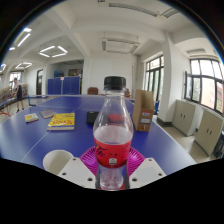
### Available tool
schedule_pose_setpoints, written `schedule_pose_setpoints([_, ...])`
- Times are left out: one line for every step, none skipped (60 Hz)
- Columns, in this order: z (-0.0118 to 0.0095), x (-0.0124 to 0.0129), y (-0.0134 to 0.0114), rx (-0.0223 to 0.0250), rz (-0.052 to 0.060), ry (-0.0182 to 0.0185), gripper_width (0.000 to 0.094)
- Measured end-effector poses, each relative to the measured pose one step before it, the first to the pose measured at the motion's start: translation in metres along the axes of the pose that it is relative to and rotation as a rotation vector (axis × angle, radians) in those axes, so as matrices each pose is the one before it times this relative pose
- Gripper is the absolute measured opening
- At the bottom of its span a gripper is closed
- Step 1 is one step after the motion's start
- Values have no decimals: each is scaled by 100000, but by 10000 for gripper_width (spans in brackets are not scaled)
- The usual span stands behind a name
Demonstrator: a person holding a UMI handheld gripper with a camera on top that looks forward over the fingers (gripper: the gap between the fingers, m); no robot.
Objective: Pour water
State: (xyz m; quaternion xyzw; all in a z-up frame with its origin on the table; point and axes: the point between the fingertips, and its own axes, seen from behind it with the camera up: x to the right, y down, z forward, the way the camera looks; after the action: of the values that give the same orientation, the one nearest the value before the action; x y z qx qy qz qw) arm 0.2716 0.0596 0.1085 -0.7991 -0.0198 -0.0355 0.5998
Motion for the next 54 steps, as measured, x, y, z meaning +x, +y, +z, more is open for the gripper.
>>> schedule_pose_setpoints([184,-9,521,-694,737,-176,326])
schedule_pose_setpoints([158,109,488,-604,389,37,328])
schedule_pose_setpoints([79,123,498,-500,51,227,328])
schedule_pose_setpoints([115,78,439,-420,-181,238,327])
schedule_pose_setpoints([83,14,518,-595,-298,96,330])
schedule_pose_setpoints([-807,50,-518,3304,-375,279,330])
schedule_pose_setpoints([1443,-198,-74,265,377,180,326])
schedule_pose_setpoints([-1041,63,257,-1027,14,259,329])
schedule_pose_setpoints([-198,19,-402,1387,587,84,327])
schedule_pose_setpoints([-184,68,344,-793,499,-161,325])
schedule_pose_setpoints([-166,-19,-54,-118,116,285,328])
schedule_pose_setpoints([57,92,-161,718,273,270,329])
schedule_pose_setpoints([-40,18,209,-570,425,40,329])
schedule_pose_setpoints([823,277,-415,475,541,204,337])
schedule_pose_setpoints([-186,-24,166,304,469,263,337])
schedule_pose_setpoints([-12,-268,255,-239,422,158,356])
schedule_pose_setpoints([-142,-41,-14,468,362,156,379])
schedule_pose_setpoints([-53,-63,2,275,126,18,403])
schedule_pose_setpoints([-96,-78,135,-337,-108,-70,431])
schedule_pose_setpoints([-77,-49,34,-122,-284,-103,464])
schedule_pose_setpoints([-46,-25,42,-410,-392,-38,491])
schedule_pose_setpoints([-43,22,60,-749,-413,55,510])
schedule_pose_setpoints([257,313,-140,-953,-196,204,531])
schedule_pose_setpoints([-112,150,170,-1189,-127,594,558])
schedule_pose_setpoints([-142,166,193,-1494,-166,771,592])
schedule_pose_setpoints([-153,174,145,-1227,-79,870,653])
schedule_pose_setpoints([-173,160,30,-869,28,880,730])
schedule_pose_setpoints([-140,126,-184,-279,185,544,809])
schedule_pose_setpoints([-227,68,-130,-307,59,560,875])
schedule_pose_setpoints([-182,31,-28,-430,175,510,846])
schedule_pose_setpoints([-269,18,-62,-595,139,431,821])
schedule_pose_setpoints([-267,36,-24,-584,146,496,822])
schedule_pose_setpoints([-350,110,-90,-473,89,555,825])
schedule_pose_setpoints([245,699,233,-527,-164,699,834])
schedule_pose_setpoints([-1041,-668,-434,-320,103,544,850])
schedule_pose_setpoints([-412,-127,-43,-264,-98,249,853])
schedule_pose_setpoints([-470,-98,-72,-397,-118,-50,857])
schedule_pose_setpoints([-525,-13,-68,-452,-96,297,855])
schedule_pose_setpoints([-582,36,-39,-428,-66,507,855])
schedule_pose_setpoints([-670,3,-52,-389,49,511,850])
schedule_pose_setpoints([-716,-41,-22,-352,159,310,847])
schedule_pose_setpoints([-1086,-39,-503,-656,278,259,847])
schedule_pose_setpoints([-907,-112,160,-432,191,178,847])
schedule_pose_setpoints([-917,-115,102,-555,208,291,848])
schedule_pose_setpoints([-982,-57,63,-664,275,481,853])
schedule_pose_setpoints([-981,-76,86,-763,370,553,848])
schedule_pose_setpoints([-1043,-84,76,-740,436,494,850])
schedule_pose_setpoints([-1086,-79,87,-677,393,513,851])
schedule_pose_setpoints([-1113,-94,77,-458,416,468,852])
schedule_pose_setpoints([-1163,-105,62,-303,455,337,852])
schedule_pose_setpoints([-1222,24,-196,-430,338,218,852])
schedule_pose_setpoints([-1230,-140,242,-149,336,267,850])
schedule_pose_setpoints([-1194,-100,121,-238,158,361,851])
schedule_pose_setpoints([-1164,-39,135,-347,77,554,855])
